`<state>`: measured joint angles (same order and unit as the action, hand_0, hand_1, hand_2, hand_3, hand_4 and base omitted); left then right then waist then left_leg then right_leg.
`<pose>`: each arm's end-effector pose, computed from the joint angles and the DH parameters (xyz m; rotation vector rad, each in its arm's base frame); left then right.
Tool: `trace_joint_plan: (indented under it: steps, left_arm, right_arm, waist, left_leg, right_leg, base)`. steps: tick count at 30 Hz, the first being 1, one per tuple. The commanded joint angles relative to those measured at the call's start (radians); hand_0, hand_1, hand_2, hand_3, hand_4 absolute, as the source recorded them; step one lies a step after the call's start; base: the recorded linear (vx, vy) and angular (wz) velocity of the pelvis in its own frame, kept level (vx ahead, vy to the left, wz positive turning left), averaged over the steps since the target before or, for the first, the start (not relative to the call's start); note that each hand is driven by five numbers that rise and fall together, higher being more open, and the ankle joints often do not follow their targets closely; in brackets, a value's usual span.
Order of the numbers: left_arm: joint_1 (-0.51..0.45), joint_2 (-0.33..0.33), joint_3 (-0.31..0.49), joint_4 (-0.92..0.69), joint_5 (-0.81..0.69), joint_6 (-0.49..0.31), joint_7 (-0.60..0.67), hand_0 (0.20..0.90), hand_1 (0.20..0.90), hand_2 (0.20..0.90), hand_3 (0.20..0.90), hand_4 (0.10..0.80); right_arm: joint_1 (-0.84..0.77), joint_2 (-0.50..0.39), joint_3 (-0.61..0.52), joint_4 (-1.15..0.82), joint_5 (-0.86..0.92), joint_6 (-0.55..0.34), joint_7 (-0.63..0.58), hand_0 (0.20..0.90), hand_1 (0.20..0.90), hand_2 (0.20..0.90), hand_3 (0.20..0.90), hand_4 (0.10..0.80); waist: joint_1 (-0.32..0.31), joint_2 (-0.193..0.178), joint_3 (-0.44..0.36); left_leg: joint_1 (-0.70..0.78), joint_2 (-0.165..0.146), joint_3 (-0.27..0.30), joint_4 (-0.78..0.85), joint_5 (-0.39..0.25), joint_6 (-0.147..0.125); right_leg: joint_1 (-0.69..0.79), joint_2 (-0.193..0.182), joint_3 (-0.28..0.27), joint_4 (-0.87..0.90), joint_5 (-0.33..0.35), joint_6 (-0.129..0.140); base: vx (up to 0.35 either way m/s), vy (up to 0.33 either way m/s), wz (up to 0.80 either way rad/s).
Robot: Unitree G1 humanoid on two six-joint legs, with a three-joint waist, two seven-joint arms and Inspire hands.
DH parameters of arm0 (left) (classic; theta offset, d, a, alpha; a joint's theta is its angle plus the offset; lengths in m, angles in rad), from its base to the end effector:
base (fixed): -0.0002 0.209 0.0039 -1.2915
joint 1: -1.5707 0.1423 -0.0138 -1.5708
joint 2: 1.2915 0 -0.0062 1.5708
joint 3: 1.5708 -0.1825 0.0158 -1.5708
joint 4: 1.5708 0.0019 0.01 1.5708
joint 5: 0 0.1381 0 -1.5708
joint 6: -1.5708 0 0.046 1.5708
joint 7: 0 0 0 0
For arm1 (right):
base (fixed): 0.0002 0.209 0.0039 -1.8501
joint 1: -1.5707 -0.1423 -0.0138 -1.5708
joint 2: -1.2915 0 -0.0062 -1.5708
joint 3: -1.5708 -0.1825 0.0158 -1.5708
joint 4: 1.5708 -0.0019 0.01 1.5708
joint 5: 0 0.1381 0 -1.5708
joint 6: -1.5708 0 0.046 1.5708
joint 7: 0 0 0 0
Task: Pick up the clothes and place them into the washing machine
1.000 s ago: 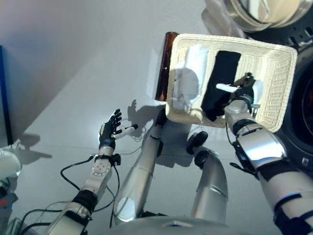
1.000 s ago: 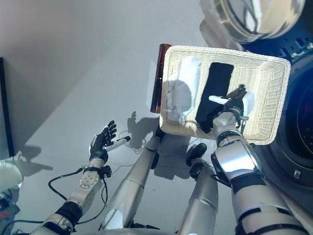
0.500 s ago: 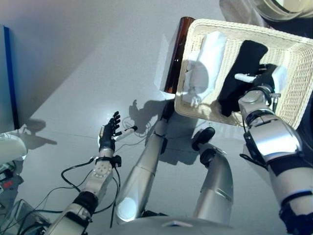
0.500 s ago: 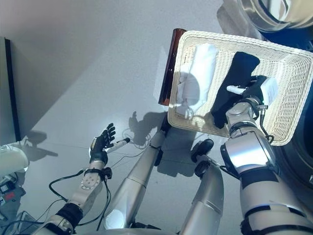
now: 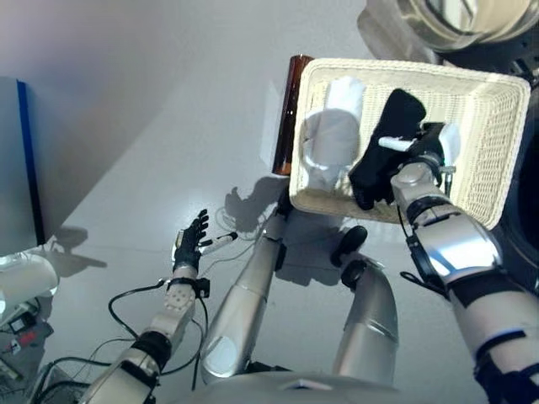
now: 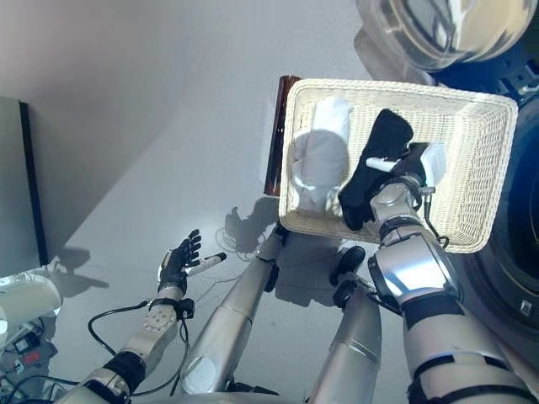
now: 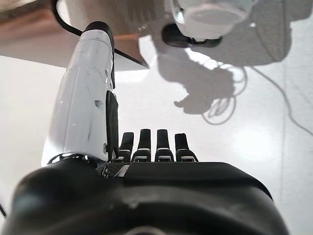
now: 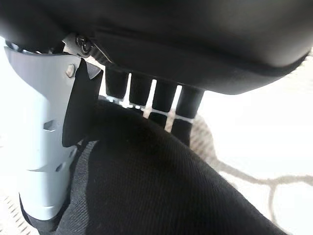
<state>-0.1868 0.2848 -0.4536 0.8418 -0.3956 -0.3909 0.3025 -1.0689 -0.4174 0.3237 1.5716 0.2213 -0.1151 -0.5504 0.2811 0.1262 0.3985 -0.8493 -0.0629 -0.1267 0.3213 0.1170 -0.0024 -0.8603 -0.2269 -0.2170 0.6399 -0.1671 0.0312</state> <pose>0.1927 0.1745 -0.0502 0.1374 0.3327 0.1189 0.3388 -0.2377 0.0993 -0.5128 0.2560 -0.6915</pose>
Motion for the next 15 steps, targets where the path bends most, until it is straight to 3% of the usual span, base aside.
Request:
trace_joint_plan:
  steps: [1, 3, 5, 6, 7, 8, 13, 15]
  left_arm:
    - [0.037, 0.009, 0.018, 0.075, 0.016, -0.022, 0.001, 0.9, 0.9, 0.9, 0.9, 0.8]
    - [0.044, 0.007, 0.021, 0.078, 0.009, -0.025, -0.006, 0.9, 0.9, 0.9, 0.9, 0.8]
    - [0.055, 0.009, 0.031, 0.092, 0.011, -0.021, -0.025, 0.9, 0.9, 0.9, 0.9, 0.8]
    - [0.059, 0.008, 0.034, 0.099, 0.007, -0.019, -0.03, 0.9, 0.9, 0.9, 0.9, 0.8]
    - [0.06, 0.009, 0.033, 0.1, 0.007, -0.02, -0.03, 0.9, 0.9, 0.9, 0.9, 0.8]
    - [0.064, 0.004, 0.035, 0.114, 0.007, -0.017, -0.042, 0.9, 0.9, 0.9, 0.9, 0.8]
    - [0.075, -0.014, 0.034, 0.145, -0.019, -0.02, -0.07, 0.9, 0.9, 0.9, 0.9, 0.8]
    - [0.088, -0.035, 0.021, 0.139, -0.04, -0.028, -0.092, 0.9, 0.9, 0.9, 0.9, 0.8]
  right_arm:
    - [0.055, -0.063, -0.065, -0.044, 0.173, -0.101, 0.01, 0.2, 0.2, 0.2, 0.2, 0.3]
    - [0.077, -0.063, -0.094, -0.059, 0.223, -0.119, 0.027, 0.2, 0.2, 0.2, 0.2, 0.3]
    - [0.126, -0.062, -0.201, -0.099, 0.437, -0.185, 0.077, 0.2, 0.2, 0.2, 0.2, 0.3]
    - [0.138, -0.064, -0.219, -0.102, 0.476, -0.193, 0.086, 0.2, 0.2, 0.2, 0.2, 0.3]
    - [0.14, -0.064, -0.22, -0.102, 0.479, -0.194, 0.089, 0.2, 0.2, 0.2, 0.2, 0.3]
    - [0.173, -0.044, -0.283, -0.14, 0.635, -0.245, 0.141, 0.2, 0.2, 0.2, 0.2, 0.3]
    - [0.221, -0.004, -0.406, -0.213, 0.892, -0.32, 0.235, 0.2, 0.2, 0.2, 0.2, 0.3]
    - [0.24, 0.025, -0.494, -0.302, 1.018, -0.394, 0.282, 0.2, 0.2, 0.2, 0.2, 0.3]
  waist:
    - [-0.034, 0.049, -0.014]
    - [-0.035, 0.052, -0.021]
    - [-0.05, 0.063, -0.036]
    - [-0.055, 0.06, -0.049]
    - [-0.054, 0.059, -0.049]
    - [-0.063, 0.07, -0.054]
    - [-0.077, 0.085, -0.079]
    - [-0.085, 0.104, -0.095]
  left_leg:
    - [0.002, -0.011, 0.051, 0.005, -0.076, -0.043]
    - [0.021, -0.009, 0.055, -0.009, -0.075, -0.042]
    - [0.053, 0.002, 0.073, -0.038, -0.04, -0.038]
    - [0.071, -0.001, 0.068, -0.038, -0.072, -0.042]
    - [0.073, 0.0, 0.069, -0.039, -0.072, -0.042]
    - [0.079, 0.006, 0.083, -0.049, -0.043, -0.036]
    - [0.11, 0.007, 0.098, -0.055, -0.052, -0.034]
    - [0.124, 0.004, 0.102, -0.061, -0.057, -0.032]
  right_leg:
    - [0.13, 0.011, 0.043, -0.203, 0.086, 0.033]
    - [0.142, 0.013, 0.047, -0.218, 0.092, 0.035]
    - [0.165, 0.017, 0.046, -0.257, 0.13, 0.032]
    - [0.179, 0.018, 0.059, -0.259, 0.105, 0.04]
    - [0.18, 0.018, 0.06, -0.26, 0.106, 0.041]
    - [0.184, 0.021, 0.058, -0.275, 0.135, 0.036]
    - [0.204, 0.022, 0.079, -0.287, 0.134, 0.038]
    - [0.213, 0.021, 0.089, -0.292, 0.129, 0.041]
  base:
    - [0.039, 0.025, -0.33]
    - [0.036, 0.013, -0.26]
    - [-0.004, 0.034, -0.2]
    - [0.028, 0.03, -0.23]
    - [0.039, 0.025, -0.25]
    - [-0.08, 0.039, -0.27]
    - [0.018, 0.035, -0.23]
    - [0.039, 0.034, -0.17]
